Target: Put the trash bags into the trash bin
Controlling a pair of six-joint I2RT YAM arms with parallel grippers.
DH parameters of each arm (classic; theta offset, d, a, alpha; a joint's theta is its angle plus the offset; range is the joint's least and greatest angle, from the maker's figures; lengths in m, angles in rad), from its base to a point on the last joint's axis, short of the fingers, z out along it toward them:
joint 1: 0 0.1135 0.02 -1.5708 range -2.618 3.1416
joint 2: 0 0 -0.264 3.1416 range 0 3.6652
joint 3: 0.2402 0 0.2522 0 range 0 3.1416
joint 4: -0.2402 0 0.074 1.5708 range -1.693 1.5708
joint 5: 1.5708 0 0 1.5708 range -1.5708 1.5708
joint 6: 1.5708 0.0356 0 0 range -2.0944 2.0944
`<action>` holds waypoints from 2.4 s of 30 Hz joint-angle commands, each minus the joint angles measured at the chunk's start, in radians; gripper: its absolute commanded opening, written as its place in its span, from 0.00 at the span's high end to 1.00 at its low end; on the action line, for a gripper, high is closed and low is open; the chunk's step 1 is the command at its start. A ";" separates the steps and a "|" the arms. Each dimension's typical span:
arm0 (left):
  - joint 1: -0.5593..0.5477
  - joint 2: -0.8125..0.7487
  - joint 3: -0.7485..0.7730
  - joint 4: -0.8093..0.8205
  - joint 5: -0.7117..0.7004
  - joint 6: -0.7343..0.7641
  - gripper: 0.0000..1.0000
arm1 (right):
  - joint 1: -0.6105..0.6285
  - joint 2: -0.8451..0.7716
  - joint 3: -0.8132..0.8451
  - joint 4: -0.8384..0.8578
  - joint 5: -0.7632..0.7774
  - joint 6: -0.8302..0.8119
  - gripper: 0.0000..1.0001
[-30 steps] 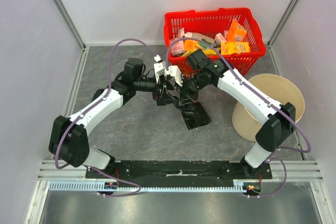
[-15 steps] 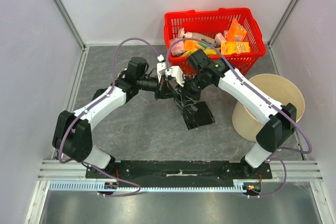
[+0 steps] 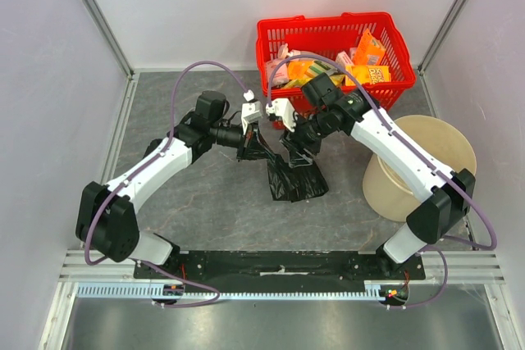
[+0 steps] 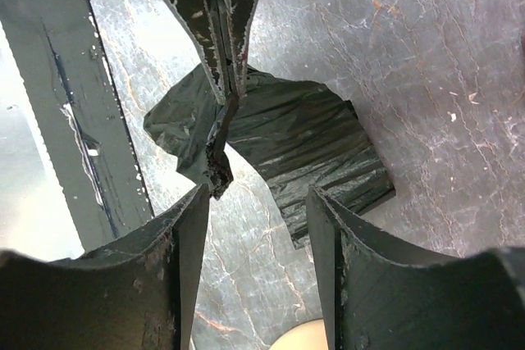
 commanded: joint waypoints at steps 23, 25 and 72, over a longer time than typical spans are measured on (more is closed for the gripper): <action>-0.003 -0.105 0.011 0.127 -0.019 -0.106 0.98 | -0.001 0.000 -0.115 0.062 -0.241 -0.069 1.00; 0.003 -0.117 0.002 0.115 -0.046 -0.088 0.98 | -0.001 -0.010 -0.113 0.060 -0.229 -0.064 1.00; -0.073 -0.103 0.049 0.140 -0.142 -0.135 0.82 | -0.013 -0.060 -0.108 0.054 -0.075 -0.041 1.00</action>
